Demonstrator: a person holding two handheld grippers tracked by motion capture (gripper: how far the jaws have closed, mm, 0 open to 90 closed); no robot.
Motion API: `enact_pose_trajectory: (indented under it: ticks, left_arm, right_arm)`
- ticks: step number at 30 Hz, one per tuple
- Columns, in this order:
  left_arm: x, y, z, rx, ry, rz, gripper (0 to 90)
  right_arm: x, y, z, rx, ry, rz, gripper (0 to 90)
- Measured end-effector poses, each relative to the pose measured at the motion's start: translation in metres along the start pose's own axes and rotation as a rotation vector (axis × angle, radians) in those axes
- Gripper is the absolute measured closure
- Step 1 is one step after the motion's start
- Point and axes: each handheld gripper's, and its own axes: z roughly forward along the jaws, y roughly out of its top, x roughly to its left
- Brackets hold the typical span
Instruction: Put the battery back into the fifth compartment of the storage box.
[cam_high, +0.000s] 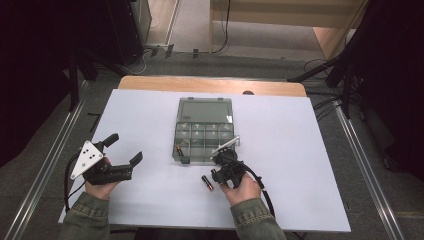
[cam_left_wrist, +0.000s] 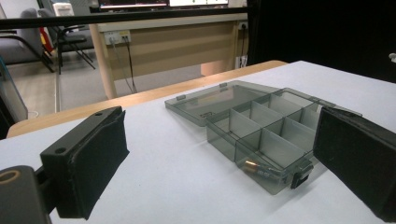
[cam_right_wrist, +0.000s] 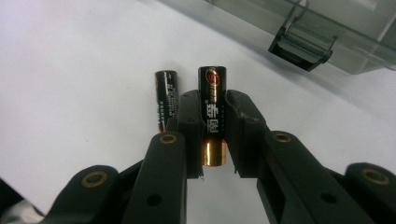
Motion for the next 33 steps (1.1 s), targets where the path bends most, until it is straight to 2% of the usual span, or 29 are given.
enact_pose_trajectory:
  ticks: [5, 14, 21, 30, 33]
  left_arm:
    - [0.000, 0.000, 0.000, 0.000, 0.001, -0.001, 3.2]
    - [0.000, 0.000, 0.000, -0.002, 0.001, -0.002, 3.2]
    - [0.001, 0.000, 0.000, -0.001, 0.000, -0.002, 3.2]
    - [0.002, 0.000, 0.000, -0.003, 0.001, -0.003, 3.2]
    - [0.002, 0.000, 0.000, -0.001, 0.001, -0.002, 3.2]
  right_arm:
    - [-0.002, 0.004, -0.010, -0.058, 0.042, 0.030, 78.0]
    - [0.009, 0.026, -0.025, -0.109, 0.063, 0.035, 77.9]
    - [0.018, 0.045, -0.025, -0.116, 0.083, 0.055, 77.9]
    - [0.020, 0.065, -0.026, -0.157, 0.101, 0.112, 77.9]
    - [0.020, 0.070, -0.021, -0.166, 0.138, 0.137, 77.9]
